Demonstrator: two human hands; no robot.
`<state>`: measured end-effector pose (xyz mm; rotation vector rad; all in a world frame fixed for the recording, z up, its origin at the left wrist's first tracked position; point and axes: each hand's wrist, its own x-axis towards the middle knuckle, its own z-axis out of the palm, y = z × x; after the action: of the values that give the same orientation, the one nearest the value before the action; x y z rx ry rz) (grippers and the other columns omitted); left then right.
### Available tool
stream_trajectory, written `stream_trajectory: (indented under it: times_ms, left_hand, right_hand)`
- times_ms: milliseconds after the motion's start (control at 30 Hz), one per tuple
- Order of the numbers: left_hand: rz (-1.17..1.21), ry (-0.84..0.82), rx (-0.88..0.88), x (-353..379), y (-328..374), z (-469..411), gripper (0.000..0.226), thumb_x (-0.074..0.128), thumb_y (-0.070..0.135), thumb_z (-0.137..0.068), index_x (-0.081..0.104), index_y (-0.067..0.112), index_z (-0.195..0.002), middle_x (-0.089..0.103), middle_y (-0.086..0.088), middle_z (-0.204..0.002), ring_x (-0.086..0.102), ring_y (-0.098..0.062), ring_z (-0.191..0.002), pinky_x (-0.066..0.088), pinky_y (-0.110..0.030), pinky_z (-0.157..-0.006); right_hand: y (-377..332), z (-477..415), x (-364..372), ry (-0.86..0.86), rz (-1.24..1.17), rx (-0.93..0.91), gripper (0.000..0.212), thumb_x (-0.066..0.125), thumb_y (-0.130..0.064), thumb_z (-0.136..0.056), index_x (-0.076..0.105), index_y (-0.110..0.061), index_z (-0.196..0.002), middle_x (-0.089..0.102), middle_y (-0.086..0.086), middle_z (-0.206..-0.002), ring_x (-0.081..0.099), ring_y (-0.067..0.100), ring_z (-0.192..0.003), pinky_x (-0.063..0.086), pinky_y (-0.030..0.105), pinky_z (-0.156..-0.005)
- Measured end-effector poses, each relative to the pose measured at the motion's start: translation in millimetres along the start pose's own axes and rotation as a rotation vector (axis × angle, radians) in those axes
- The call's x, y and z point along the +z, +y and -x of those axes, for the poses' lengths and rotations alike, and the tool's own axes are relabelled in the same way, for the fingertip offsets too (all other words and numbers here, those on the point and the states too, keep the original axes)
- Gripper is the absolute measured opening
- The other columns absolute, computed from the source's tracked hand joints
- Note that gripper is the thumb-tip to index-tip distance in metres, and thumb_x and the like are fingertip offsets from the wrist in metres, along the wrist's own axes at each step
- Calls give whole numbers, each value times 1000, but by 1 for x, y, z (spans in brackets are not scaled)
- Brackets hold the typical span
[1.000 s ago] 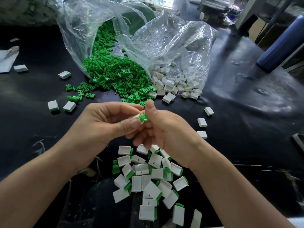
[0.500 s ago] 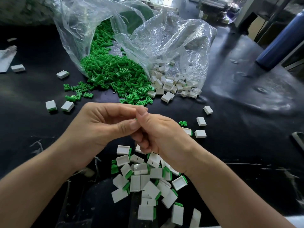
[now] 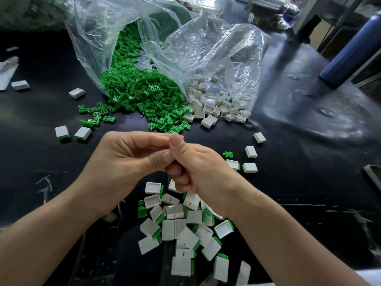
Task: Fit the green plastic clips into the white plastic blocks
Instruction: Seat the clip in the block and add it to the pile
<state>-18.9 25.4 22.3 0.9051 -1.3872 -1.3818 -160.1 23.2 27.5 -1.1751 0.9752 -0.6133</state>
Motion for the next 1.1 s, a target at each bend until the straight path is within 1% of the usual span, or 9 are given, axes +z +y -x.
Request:
stream_trajectory:
  times_ms: [67,133,300,367,567,667,800,1033,1100]
  left_hand:
    - [-7,9,9,1,0,0,28,67,22,-61,74,18,-88,71,-15,-73,67,-19,-60,56,-23,-59]
    - [-6,2,-3,1,0,0,29,67,22,-61,74,18,-89,70,-10,-65,65,-17,-57,56,-26,-58]
    - [-21,-8,-75,-1,1,-1,28,68,21,-59,74,15,-86,68,-10,-59,65,-18,-53,56,-27,-56]
    - [-21,-9,-91,-1,1,-1,28,67,19,-59,74,12,-85,67,-11,-57,64,-20,-52,56,-27,-55]
    - [27,-15,-102,0,0,-1,26,68,18,-59,71,3,-80,67,-16,-58,63,-24,-50,54,-26,-53]
    - [5,-3,-91,0,0,-2,27,70,21,-57,73,7,-80,69,-14,-62,64,-21,-53,54,-24,-55]
    - [5,-20,-108,-2,-1,-2,33,71,20,-58,74,3,-86,70,-15,-66,67,-25,-60,55,-28,-62]
    - [42,36,-101,-1,-1,-1,32,69,19,-56,74,1,-82,68,-14,-62,64,-19,-54,54,-23,-58]
    - [71,46,-103,0,-1,-1,31,68,16,-56,73,0,-82,66,-14,-59,63,-20,-53,53,-23,-56]
  right_hand:
    - [0,0,1,-7,-80,16,57,31,-40,-96,50,13,-102,27,-3,-60,23,7,-52,22,18,-49]
    - [-1,0,1,-10,-178,33,43,32,-42,-94,47,-7,-75,30,-4,-57,25,6,-47,22,17,-46]
    - [-1,-2,-1,-74,-298,123,55,30,-49,-93,60,-23,-56,35,-4,-53,28,5,-43,25,15,-40]
    - [-1,-3,0,-83,-277,140,58,28,-51,-93,65,-26,-56,36,-3,-53,30,6,-44,25,16,-40]
    - [-1,-3,-5,-75,-151,191,53,31,-63,-82,45,-16,-64,41,-3,-50,33,7,-42,26,17,-39]
    - [-2,-2,-5,-78,-125,185,53,33,-66,-73,47,-16,-61,41,-4,-49,32,7,-41,25,17,-38]
    - [-2,-2,-8,-72,-165,167,51,28,-60,-86,45,-18,-64,40,-5,-48,31,5,-40,24,16,-38]
    - [-1,-3,-3,-65,-242,110,43,40,-58,-68,57,-21,-55,40,-5,-49,31,6,-42,22,16,-39]
    - [-1,-3,-2,-60,-266,102,41,40,-56,-67,56,-18,-66,39,-6,-50,30,5,-43,23,15,-39]
